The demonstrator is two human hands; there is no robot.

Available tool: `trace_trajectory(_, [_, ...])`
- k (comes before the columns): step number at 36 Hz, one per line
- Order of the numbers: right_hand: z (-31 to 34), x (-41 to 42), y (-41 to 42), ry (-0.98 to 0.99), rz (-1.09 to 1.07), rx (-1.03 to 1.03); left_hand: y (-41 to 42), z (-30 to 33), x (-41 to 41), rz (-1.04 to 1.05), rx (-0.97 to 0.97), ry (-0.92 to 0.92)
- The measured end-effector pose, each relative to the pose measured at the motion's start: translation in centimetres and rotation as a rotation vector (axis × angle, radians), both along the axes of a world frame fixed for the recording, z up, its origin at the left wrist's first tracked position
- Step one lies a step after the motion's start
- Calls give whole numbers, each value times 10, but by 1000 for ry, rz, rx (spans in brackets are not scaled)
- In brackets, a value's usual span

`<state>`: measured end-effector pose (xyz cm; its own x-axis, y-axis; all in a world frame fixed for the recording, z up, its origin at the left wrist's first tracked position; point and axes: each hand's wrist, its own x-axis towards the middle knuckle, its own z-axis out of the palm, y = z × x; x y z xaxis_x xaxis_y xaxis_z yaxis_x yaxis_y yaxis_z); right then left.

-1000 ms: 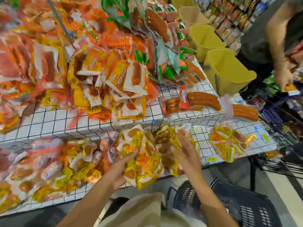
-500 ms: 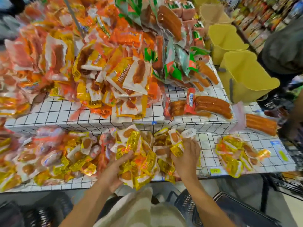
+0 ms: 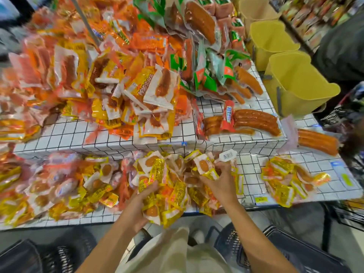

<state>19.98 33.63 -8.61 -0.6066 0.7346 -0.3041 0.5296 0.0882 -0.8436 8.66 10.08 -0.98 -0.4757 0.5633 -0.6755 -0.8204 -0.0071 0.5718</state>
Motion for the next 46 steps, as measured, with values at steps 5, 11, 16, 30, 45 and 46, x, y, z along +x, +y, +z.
trace_trajectory(5, [-3,-4,-4,-24,150,165,-5,2,5,19,-51,0])
trace_trajectory(11, [-5,-3,-3,-84,163,182,-7,5,15,68,-72,30])
trace_trajectory(16, [12,7,-8,-23,93,148,-11,-1,21,120,-43,58])
trace_trajectory(30, [136,43,-39,520,-310,-472,-49,16,15,-1,-11,36])
trace_trajectory(45, [124,148,-168,390,-684,-616,-102,9,33,-215,84,-43])
trace_trajectory(46, [119,160,-176,369,-717,-623,-104,7,39,-227,83,-61])
